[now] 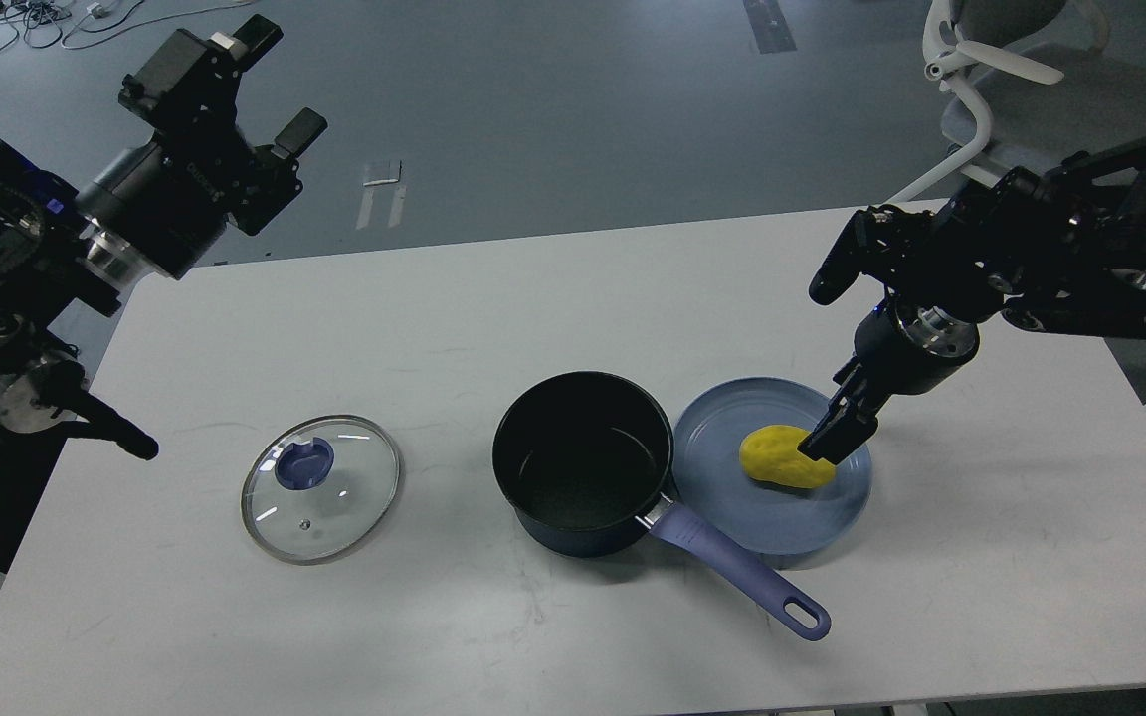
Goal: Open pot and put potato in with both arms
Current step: 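Lower the right gripper onto the yellow potato and grasp it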
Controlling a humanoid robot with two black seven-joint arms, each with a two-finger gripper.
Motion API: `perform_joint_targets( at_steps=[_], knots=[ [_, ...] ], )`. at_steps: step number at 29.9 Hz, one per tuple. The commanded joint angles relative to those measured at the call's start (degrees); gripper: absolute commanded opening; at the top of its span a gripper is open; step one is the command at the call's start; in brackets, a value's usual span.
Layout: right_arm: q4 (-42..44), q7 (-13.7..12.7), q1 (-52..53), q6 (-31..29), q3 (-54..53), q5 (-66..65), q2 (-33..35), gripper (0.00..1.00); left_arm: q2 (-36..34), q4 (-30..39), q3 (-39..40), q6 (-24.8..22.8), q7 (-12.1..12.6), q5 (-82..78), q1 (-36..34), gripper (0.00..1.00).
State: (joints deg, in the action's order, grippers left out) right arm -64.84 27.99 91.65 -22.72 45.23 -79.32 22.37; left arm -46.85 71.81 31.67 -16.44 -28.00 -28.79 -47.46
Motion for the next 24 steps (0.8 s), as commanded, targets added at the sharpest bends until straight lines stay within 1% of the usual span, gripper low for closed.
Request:
perform_joint_targets(
  at_steps=[1,7,12,18,24],
  knots=[
    [0.76,0.01,-1.56,4.51,0.56,-0.05,-0.92,1.00,0.00,0.08,0.24,-0.08,0.00,0.05,0.09,0.98],
    [1.55,0.01,-2.96,8.48,1.61,0.12,-3.12,1.00,0.09,0.17,0.41,-0.35,0.00,0.05,0.27,0.98],
    [2.43,0.01,-3.76,10.06,1.70,0.21,-5.49,1.00,0.09,0.17,0.41,-0.43,0.00,0.05,0.27,0.98],
    [3.67,0.01,-4.11,10.16,2.67,0.48,-7.86,1.00,0.00,0.26,0.50,-0.35,0.00,0.05,0.27,0.98],
    [4.81,0.01,-5.42,10.16,3.72,0.48,-8.48,1.00,-0.08,0.26,0.59,-0.43,0.00,0.05,0.35,0.98]
  ],
)
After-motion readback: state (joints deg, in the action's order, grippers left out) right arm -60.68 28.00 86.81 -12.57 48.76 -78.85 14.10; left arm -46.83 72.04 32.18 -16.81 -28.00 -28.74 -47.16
